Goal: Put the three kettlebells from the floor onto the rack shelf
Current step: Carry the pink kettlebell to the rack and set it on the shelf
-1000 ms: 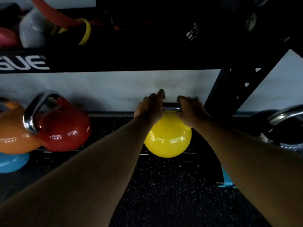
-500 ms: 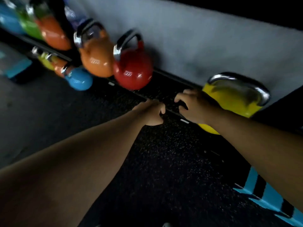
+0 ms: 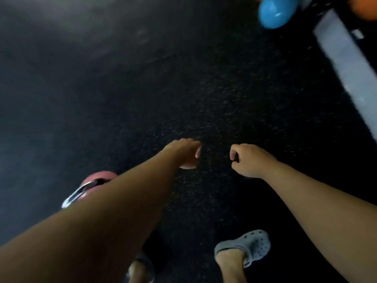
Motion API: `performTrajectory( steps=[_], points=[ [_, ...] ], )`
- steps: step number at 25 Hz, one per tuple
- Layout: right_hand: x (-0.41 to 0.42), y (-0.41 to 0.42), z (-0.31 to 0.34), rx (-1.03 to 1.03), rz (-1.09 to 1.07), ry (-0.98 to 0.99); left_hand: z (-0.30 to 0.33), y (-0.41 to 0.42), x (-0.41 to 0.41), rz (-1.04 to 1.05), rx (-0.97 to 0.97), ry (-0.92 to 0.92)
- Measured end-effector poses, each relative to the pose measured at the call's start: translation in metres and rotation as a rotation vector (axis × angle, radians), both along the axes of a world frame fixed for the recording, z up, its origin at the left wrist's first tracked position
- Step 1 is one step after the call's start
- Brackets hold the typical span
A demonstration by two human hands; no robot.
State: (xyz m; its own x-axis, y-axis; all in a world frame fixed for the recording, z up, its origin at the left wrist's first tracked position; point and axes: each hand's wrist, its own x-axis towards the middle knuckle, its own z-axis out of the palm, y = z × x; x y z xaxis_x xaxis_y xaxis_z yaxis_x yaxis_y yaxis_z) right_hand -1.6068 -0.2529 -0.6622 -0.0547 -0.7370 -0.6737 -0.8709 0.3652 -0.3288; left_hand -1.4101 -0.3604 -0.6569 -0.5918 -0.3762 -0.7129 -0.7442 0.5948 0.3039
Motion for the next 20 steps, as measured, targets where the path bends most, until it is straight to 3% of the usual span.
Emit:
performTrajectory(
  steps=[9,15,20],
  points=[
    [0.32,-0.101,-0.05,0.046,0.296,-0.074,-0.04,-0.027,0.353,0.392,-0.191,-0.106],
    [0.452,-0.129,-0.092,-0.07,0.452,-0.085,-0.088,-0.019,0.482,0.601,-0.149,-0.246],
    [0.515,-0.137,-0.134,-0.121,0.573,-0.035,-0.132,0.0,0.521,0.707,-0.112,-0.19]
  ],
)
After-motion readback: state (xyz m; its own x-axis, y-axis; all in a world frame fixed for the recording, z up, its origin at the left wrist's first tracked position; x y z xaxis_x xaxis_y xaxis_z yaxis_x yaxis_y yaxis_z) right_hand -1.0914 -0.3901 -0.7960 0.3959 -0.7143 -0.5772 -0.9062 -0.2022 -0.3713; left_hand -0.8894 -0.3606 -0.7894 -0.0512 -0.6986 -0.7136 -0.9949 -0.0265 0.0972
